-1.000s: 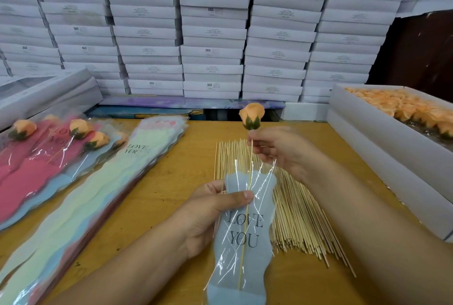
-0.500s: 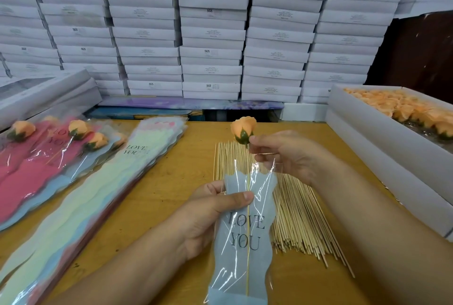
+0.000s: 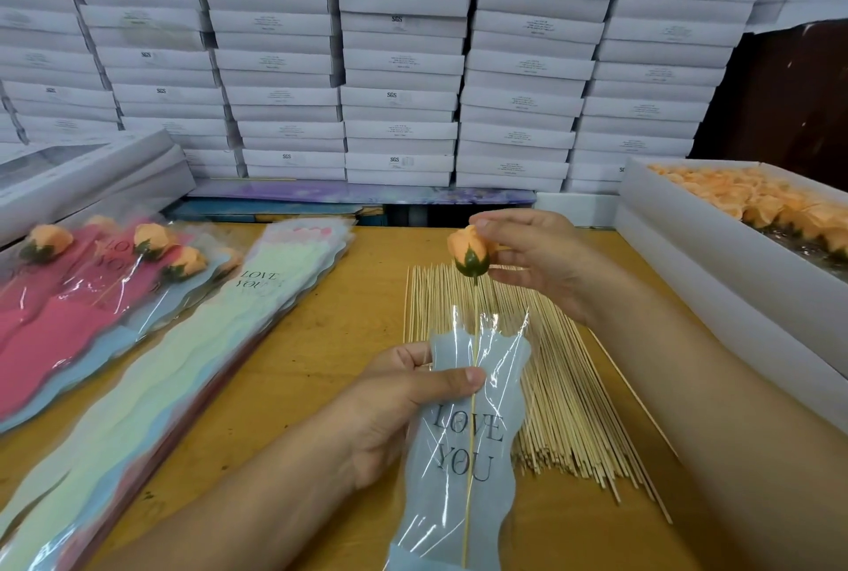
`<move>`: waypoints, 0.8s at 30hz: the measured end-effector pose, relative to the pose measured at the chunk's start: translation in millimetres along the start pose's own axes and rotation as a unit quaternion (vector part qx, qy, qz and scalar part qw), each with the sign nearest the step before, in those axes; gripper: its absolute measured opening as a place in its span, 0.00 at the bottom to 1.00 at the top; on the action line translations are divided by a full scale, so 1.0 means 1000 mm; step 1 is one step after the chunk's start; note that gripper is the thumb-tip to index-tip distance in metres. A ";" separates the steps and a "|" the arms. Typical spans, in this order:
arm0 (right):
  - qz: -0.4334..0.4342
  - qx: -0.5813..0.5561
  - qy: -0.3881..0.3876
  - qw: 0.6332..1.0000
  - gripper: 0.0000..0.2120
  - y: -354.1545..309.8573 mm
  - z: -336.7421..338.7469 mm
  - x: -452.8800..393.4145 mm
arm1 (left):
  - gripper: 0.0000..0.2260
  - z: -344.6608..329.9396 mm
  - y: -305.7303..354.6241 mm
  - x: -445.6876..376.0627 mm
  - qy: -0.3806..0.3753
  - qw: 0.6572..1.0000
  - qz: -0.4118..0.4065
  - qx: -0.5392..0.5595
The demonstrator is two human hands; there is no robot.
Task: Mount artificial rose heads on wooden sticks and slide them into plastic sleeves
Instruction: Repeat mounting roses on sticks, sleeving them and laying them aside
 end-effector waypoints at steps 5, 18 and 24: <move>0.011 0.016 0.005 1.000 0.05 0.004 0.000 0.003 | 0.13 0.001 -0.001 -0.001 -0.008 1.000 0.002 0.015; 0.065 0.078 -0.014 0.995 0.02 0.012 -0.011 0.023 | 0.24 0.005 0.005 -0.002 0.008 1.000 -0.011 0.004; 0.066 0.108 -0.025 0.992 0.02 0.020 -0.014 0.028 | 0.18 0.010 0.007 -0.006 -0.005 1.000 -0.010 0.017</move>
Point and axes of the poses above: each hand's wrist, its own x-axis away from the middle knuckle, its own z-axis out of the back of the hand, y = z × x, the point moved 2 cm from there along -x, towards the middle knuckle, and after that the axes turned 6 degrees about y, right-handed, at the moved point
